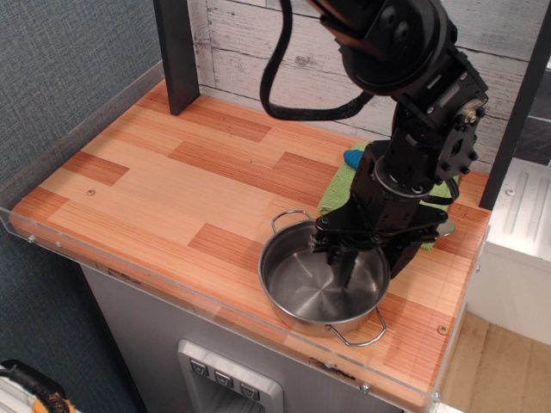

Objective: Place the pot in front of the spoon on the green towel

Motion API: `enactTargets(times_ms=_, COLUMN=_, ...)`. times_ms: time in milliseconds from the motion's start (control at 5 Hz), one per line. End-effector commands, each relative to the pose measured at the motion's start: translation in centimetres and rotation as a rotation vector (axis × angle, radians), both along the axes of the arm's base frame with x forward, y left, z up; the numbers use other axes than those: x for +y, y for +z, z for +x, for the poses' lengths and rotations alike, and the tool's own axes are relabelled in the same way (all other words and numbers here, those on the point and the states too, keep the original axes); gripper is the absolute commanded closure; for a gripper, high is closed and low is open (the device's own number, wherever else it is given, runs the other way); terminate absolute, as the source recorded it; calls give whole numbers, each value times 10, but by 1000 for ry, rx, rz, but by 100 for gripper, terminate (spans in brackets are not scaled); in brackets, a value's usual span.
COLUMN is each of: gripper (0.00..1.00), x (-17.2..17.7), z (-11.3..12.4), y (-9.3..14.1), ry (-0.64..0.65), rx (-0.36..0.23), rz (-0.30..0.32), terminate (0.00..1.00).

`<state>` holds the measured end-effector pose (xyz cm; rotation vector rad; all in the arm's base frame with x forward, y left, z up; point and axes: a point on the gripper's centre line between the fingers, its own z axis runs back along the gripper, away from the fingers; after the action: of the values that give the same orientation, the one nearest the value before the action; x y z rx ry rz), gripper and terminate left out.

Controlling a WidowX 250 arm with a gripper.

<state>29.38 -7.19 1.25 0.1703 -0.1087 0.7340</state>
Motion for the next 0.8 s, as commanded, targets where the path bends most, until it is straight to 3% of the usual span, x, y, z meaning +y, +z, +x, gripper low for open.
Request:
enactTargets(times_ms=0, gripper=0, x=10, z=9, y=55, ry=-31, rx=-96, rz=-44, terminate=0)
enactTargets(times_ms=200, gripper=0, x=30, z=2, y=73, ry=-16, rx=-144, rz=-42, terminate=0)
enactTargets(times_ms=600, gripper=0, x=96, z=-11, y=87, ry=-190, rx=-62, rz=87, terminate=0)
